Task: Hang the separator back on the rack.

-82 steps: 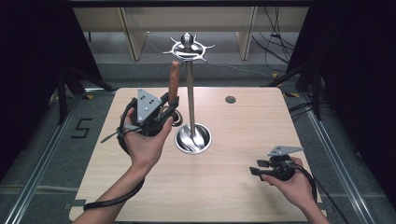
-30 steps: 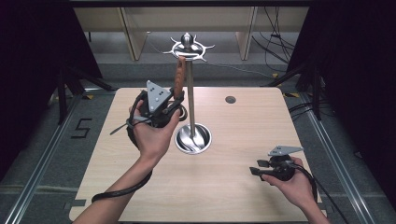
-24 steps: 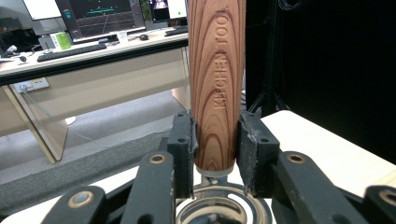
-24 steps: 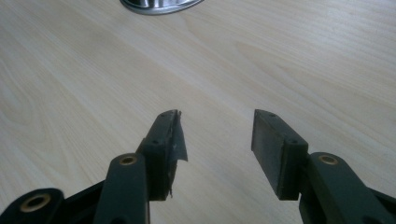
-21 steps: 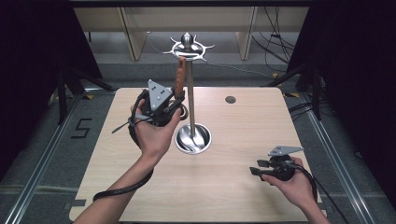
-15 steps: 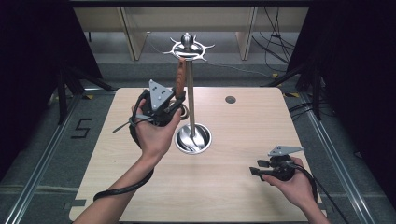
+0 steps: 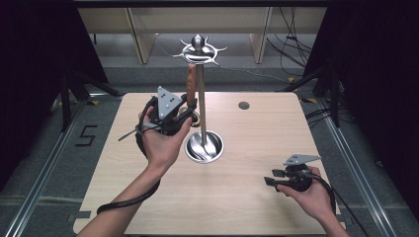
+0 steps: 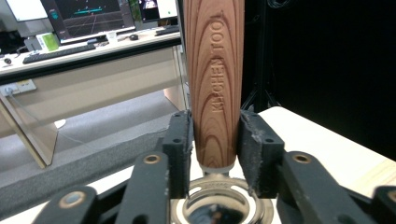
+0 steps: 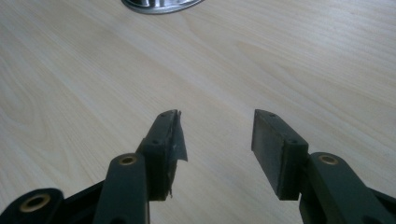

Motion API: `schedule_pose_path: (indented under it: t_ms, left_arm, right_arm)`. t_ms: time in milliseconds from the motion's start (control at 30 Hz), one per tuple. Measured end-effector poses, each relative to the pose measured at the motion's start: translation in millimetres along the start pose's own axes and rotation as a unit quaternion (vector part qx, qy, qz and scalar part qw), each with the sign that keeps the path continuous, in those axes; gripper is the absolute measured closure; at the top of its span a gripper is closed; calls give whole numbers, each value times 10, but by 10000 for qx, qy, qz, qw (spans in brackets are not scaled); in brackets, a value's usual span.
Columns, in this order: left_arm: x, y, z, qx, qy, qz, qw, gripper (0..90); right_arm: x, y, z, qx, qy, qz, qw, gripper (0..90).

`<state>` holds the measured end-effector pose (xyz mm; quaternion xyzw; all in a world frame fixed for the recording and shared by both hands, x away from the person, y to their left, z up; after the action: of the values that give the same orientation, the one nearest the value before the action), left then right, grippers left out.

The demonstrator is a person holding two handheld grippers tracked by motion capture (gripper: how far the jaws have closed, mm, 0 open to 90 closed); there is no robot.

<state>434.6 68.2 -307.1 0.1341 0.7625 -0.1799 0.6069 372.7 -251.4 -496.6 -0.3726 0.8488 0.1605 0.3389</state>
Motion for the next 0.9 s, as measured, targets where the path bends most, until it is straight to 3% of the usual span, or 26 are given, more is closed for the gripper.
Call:
schedule_pose_path:
  t_ms: [33, 67, 200, 333, 400, 467, 600, 767, 833, 867, 900]
  left_arm:
    - [1, 0, -11, 17, -25, -1, 10000, 644]
    - [8, 5, -48, 75, -38, 34, 10000, 619]
    - [42, 35, -143, 291, -48, 136, 9995, 568]
    - [87, 109, -261, 402, 26, 177, 9990, 540]
    - [127, 162, -318, 522, 134, 108, 9985, 520]
    - [153, 201, -348, 558, 194, 77, 9982, 505]
    - [254, 331, -425, 571, 362, 74, 9977, 482]
    - [424, 512, -488, 496, 620, -95, 9968, 438]
    - [507, 579, -507, 442, 716, -73, 9964, 420]
    - [539, 625, -508, 441, 687, 57, 9966, 415]
    - [592, 664, -519, 416, 723, 68, 9965, 412]
  right_arm:
    - [0, 0, 0, 0, 0, 0, 10000, 521]
    - [-11, 9, 37, 51, -221, 87, 9997, 521]
    - [-1, 1, -7, -32, 11, -11, 10000, 521]
    - [-11, 30, 27, 4, -193, 167, 9997, 521]
    - [-9, 4, 28, 41, -179, 35, 9998, 521]
    - [-12, 23, 36, 45, -187, 126, 9997, 521]
    - [-12, 15, 40, 60, -209, 83, 9997, 521]
    - [-5, 11, 38, 13, -134, 38, 9999, 520]
    - [5, 2, 5, 5, 83, -19, 10000, 520]
    - [0, 26, 22, 14, -26, 112, 9999, 520]
    - [2, 17, 20, 12, -11, 70, 10000, 520]
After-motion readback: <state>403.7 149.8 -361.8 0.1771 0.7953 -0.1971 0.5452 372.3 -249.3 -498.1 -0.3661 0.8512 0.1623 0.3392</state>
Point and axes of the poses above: each handheld gripper's, and its own axes: z roughly forward along the jaws, x roughly out of its underside, y roughly to its left, the point moved 5 cm from there along z, roughly forward along the jaws, and after that the axes turned 12 degrees about -z, right-handed, at the moved point
